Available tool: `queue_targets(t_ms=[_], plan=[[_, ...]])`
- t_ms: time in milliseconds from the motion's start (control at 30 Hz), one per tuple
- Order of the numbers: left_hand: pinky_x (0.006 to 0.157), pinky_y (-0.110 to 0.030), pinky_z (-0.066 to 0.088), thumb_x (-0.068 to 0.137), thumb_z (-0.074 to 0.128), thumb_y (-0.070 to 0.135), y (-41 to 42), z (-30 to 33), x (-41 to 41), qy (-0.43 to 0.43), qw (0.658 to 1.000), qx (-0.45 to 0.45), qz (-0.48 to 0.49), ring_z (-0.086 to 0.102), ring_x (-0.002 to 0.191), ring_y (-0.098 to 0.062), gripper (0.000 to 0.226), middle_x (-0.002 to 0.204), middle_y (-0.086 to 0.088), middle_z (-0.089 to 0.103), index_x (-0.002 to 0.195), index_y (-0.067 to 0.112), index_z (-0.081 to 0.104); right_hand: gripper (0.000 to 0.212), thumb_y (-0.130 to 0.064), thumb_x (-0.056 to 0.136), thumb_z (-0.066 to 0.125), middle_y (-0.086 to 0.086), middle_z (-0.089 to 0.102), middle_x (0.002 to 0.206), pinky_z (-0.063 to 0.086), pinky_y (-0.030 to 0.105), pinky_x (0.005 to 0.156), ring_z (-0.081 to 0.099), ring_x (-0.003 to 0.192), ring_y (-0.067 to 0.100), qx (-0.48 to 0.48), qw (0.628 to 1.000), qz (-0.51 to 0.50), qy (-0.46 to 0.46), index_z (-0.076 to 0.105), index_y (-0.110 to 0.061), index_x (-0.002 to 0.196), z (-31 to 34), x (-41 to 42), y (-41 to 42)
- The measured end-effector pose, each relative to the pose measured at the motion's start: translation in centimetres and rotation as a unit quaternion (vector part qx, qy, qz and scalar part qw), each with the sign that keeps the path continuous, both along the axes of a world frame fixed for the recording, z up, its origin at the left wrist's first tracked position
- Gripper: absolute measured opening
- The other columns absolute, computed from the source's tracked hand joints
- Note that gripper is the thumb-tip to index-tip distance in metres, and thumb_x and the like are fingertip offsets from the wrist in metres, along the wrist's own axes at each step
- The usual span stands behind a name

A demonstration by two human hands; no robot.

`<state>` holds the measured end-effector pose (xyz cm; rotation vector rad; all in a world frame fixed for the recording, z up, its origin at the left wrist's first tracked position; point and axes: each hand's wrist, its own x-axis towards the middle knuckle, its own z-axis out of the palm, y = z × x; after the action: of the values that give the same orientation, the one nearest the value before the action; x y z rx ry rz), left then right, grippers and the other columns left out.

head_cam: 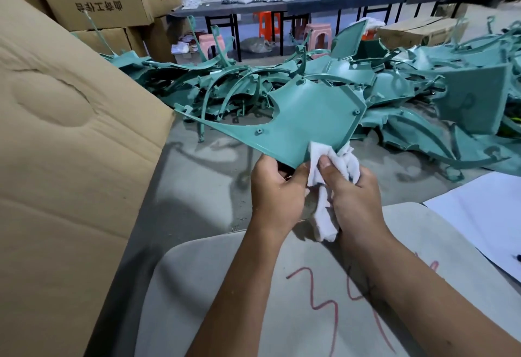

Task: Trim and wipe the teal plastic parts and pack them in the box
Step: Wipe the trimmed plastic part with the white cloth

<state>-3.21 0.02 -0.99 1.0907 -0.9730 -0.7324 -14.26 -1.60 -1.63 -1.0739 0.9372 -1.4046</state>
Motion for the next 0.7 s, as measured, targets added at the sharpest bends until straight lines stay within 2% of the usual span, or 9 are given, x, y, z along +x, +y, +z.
queue_targets(t_ms=[67,100,200,300,400,433,500,567,700], plan=[[0.083,-0.042,0.063,0.088,0.075,0.004,0.2,-0.1,0.1,0.0,1.0,0.009,-0.024,0.076,0.098,-0.022,0.028,0.105,-0.004,0.078,0.115,0.007,0.071,0.027,-0.039,0.091,0.072,0.022,0.072,0.08,0.059,0.067,0.072,0.072,0.075,0.045,0.015,1.0,-0.02,-0.007,0.071,-0.012,0.089,0.0,-0.2,-0.2],[0.083,-0.044,0.063,0.088,0.075,0.003,0.3,-0.1,0.0,-0.001,0.999,0.01,-0.034,0.076,0.099,-0.024,0.028,0.105,-0.005,0.078,0.115,0.006,0.071,0.029,-0.039,0.092,0.072,0.022,0.069,0.075,0.058,0.066,0.071,0.069,0.069,0.044,0.014,0.999,-0.031,-0.003,0.069,-0.01,0.087,0.0,-0.3,-0.3],[0.084,-0.045,0.062,0.083,0.075,0.009,0.4,-0.1,0.1,-0.029,0.999,0.022,-0.034,0.075,0.096,-0.022,0.029,0.103,-0.003,0.078,0.112,0.009,0.071,0.03,-0.039,0.096,0.072,0.005,0.059,0.058,0.052,0.046,0.06,0.056,0.057,0.025,-0.003,0.997,-0.075,0.034,0.068,-0.016,0.077,0.1,-0.7,-0.5],[0.083,-0.045,0.062,0.079,0.074,0.016,0.6,-0.7,0.1,-0.102,0.993,0.047,-0.03,0.074,0.093,-0.018,0.029,0.1,0.003,0.078,0.108,0.013,0.07,0.026,-0.034,0.099,0.07,0.004,0.059,0.06,0.043,0.037,0.057,0.052,0.058,0.022,0.028,0.99,-0.133,0.022,0.072,-0.015,0.081,0.4,-1.9,-1.9],[0.081,-0.044,0.062,0.077,0.072,0.022,1.0,-1.2,-0.4,-0.142,0.987,0.069,-0.034,0.074,0.09,-0.015,0.028,0.097,0.005,0.077,0.104,0.016,0.07,0.031,-0.029,0.1,0.069,-0.009,0.052,0.049,0.036,0.022,0.048,0.044,0.043,0.013,0.042,0.983,-0.179,0.023,0.069,-0.023,0.069,0.3,-2.8,-2.9],[0.081,-0.043,0.062,0.077,0.072,0.023,1.0,-1.2,-0.6,-0.14,0.987,0.07,-0.035,0.074,0.09,-0.016,0.029,0.097,0.005,0.077,0.105,0.017,0.069,0.028,-0.029,0.1,0.068,-0.012,0.054,0.051,0.037,0.021,0.048,0.046,0.044,0.009,0.029,0.98,-0.193,0.028,0.068,-0.023,0.072,0.3,-2.9,-3.0],[0.08,-0.037,0.063,0.077,0.073,0.023,1.0,-1.3,-0.4,-0.133,0.989,0.063,-0.025,0.074,0.09,-0.014,0.031,0.098,0.006,0.077,0.106,0.017,0.07,0.007,-0.031,0.098,0.067,-0.014,0.066,0.075,0.049,0.027,0.066,0.059,0.065,0.008,-0.016,0.976,-0.214,0.044,0.065,-0.025,0.096,0.1,-2.9,-3.0],[0.075,-0.025,0.06,0.076,0.074,0.024,1.1,-1.3,-0.3,-0.143,0.989,0.049,-0.002,0.073,0.086,-0.008,0.03,0.096,0.008,0.077,0.105,0.016,0.07,0.024,-0.032,0.097,0.065,-0.017,0.065,0.094,0.051,0.03,0.082,0.062,0.082,0.002,-0.048,0.969,-0.229,0.073,0.053,-0.027,0.117,0.1,-2.9,-2.9],[0.069,-0.018,0.057,0.077,0.074,0.02,1.3,-1.4,-1.0,-0.168,0.985,0.03,0.021,0.072,0.08,-0.004,0.023,0.089,0.01,0.076,0.1,0.018,0.07,0.025,-0.02,0.102,0.058,-0.015,0.063,0.094,0.049,0.023,0.066,0.058,0.071,0.0,-0.049,0.975,-0.209,0.056,0.052,-0.029,0.125,0.0,-2.9,-3.2]])
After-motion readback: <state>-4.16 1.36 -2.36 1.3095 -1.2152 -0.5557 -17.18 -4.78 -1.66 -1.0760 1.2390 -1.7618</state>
